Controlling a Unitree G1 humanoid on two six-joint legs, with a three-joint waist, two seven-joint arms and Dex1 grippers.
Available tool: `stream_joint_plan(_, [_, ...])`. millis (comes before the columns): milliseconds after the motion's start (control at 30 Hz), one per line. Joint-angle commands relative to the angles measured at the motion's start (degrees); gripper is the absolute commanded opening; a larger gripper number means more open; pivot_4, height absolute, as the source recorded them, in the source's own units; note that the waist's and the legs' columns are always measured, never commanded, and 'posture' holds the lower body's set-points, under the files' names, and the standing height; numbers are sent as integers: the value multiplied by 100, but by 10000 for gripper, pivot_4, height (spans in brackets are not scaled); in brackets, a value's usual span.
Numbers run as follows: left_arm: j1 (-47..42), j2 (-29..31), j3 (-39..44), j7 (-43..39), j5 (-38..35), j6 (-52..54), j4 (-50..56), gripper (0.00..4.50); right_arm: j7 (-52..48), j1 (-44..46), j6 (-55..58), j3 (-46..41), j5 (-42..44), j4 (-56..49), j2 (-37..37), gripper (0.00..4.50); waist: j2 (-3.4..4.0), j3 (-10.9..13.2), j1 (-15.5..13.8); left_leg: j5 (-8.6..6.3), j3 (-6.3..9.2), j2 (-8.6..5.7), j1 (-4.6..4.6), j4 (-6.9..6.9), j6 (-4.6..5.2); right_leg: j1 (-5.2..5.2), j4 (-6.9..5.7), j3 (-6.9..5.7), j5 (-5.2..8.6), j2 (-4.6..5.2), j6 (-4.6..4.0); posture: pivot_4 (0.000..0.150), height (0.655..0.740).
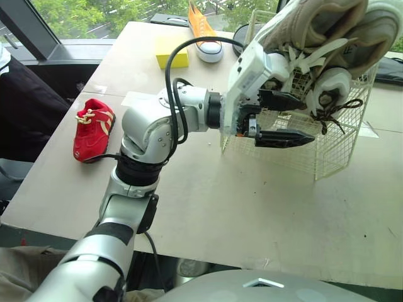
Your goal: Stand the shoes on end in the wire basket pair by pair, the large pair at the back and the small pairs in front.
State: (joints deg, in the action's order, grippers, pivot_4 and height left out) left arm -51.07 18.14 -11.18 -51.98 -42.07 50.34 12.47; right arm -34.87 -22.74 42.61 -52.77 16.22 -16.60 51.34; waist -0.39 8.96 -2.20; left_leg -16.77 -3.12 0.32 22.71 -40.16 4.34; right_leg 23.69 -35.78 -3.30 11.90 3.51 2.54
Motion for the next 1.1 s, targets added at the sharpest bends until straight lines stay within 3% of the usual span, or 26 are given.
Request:
stream_joint_plan(33, [-116, -61, 335, 2, -61, -217, -136, 45000, -314, 243, -255, -1589, 933, -1025, -511, 227, 2, -1, 0, 0, 2, 0, 0, 0, 0, 0, 0, 0, 0, -2, 0, 1500, 7400])
stream_joint_plan(133, [-174, 12, 539, -265, -374, -78, -193, 45000, -618, 377, 0, -2302, 2257, -1845, -836, 227, 9, -2, 31, -1, 5, 4, -2, 1, 1, 0, -3, 1, 0, -6, 0, 1500, 7400])
stream_joint_plan(233, [-244, 90, 649, -322, -352, -98, -391, 45000, -600, 547, 114, -2457, 3850, -2675, -714, 227, -1, 3, 79, -13, 5, 8, -6, 1, 21, -3, -4, 3, -6, 4, -11, 1500, 7400])
stream_joint_plan(333, [-384, 57, 858, -99, -334, -120, -633, 45000, -573, 604, 146, -2289, 4777, -3055, -201, 227, 3, 4, 107, -15, 5, 7, -8, 0, 25, -5, -7, 5, 1, 20, -40, 1500, 7400])
stream_joint_plan(433, [-617, 114, 1266, 204, -505, 143, -1041, 45000, -700, 828, 161, -1804, 5242, -3144, 762, 227, -16, 11, 126, -15, 7, 7, -8, -2, 26, -5, -8, 5, 0, 20, -46, 1500, 7400])
stream_joint_plan(500, [-755, 240, 1545, 328, -694, 462, -1282, 45000, -1046, 945, 99, -1382, 5061, -3127, 1348, 227, -19, 13, 129, -16, 8, 7, -7, -2, 27, -5, -7, 4, 0, 21, -46, 1500, 7400])
stream_joint_plan(633, [-1011, 998, 1885, -64, -1235, 1522, -1727, 45000, -2229, 1331, -798, -98, 3895, -2694, 2462, 227, -35, 22, 138, -15, 11, 7, 0, 1, 25, 1, -4, 2, 0, 17, -47, 1500, 7400])
stream_joint_plan(800, [-1193, 1845, 1270, -904, -1374, 2543, -1762, 45000, -2991, 2609, -2929, 2356, 2549, -1891, 3473, 227, -40, 27, 118, 0, 13, 3, 10, 0, -2, 7, 5, 0, 1, 17, -30, 1500, 7400])
stream_joint_plan(933, [-1507, 1940, 775, -1268, -1481, 3132, -1655, 45000, -3535, 5326, -3913, 4945, 1106, -1291, 2688, 227, -60, 44, 137, 1, 20, -7, 19, -4, -3, 8, 10, -12, 6, 46, -39, 1500, 7400])
stream_joint_plan(1100, [-1692, 2067, -70, -1565, -1182, 3303, -1538, 45000, -4145, 7154, -4342, 6191, 122, -684, 1498, 227, -55, 55, 167, 2, 13, -12, 7, -7, -5, 8, -9, -6, 1, 46, -35, 1500, 7400])
